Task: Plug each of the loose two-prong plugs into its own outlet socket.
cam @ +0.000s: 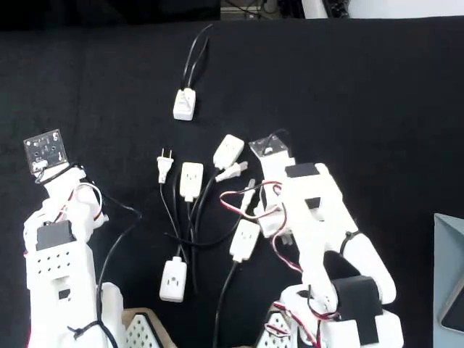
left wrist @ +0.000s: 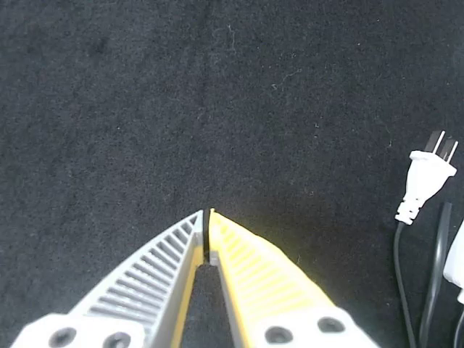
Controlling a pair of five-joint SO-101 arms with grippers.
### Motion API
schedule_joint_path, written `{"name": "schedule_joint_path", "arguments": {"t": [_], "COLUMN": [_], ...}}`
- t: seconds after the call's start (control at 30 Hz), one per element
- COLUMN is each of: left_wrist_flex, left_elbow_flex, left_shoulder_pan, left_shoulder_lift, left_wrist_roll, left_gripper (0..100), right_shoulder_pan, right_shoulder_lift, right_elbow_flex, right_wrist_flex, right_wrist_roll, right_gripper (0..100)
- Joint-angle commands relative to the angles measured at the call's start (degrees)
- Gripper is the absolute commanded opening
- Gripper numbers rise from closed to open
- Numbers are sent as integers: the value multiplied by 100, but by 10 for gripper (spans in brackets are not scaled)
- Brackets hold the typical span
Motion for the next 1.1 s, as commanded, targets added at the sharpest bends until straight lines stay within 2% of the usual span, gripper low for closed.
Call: {"name": "schedule_joint_path", "arguments": {"t": [0.0, 0.17, 0.43, 0.63, 0.87, 1.07], "left_wrist_flex": [-105, -97, -97, -97, -97, -62], "left_elbow_flex": [-13, -13, -13, -13, -13, -13], "left_shoulder_pan": [13, 13, 13, 13, 13, 259], "left_shoulder_lift": [-88, -88, -88, -88, -88, -88], "left_wrist_roll": [-44, -44, -44, -44, -44, -53], "left_gripper": [30, 30, 30, 30, 30, 30], "right_shoulder_pan": [62, 62, 325, 396, 360, 387], "right_shoulder_lift": [-22, 488, 1015, 629, 110, -1103], "right_elbow_flex": [136, 189, -259, -611, -637, -523], "right_wrist_flex": [-220, -738, -686, 167, 422, 633], "right_wrist_roll": [53, 53, 53, 422, 413, 334], "right_gripper": [100, 47, 13, 11, 11, 11]}}
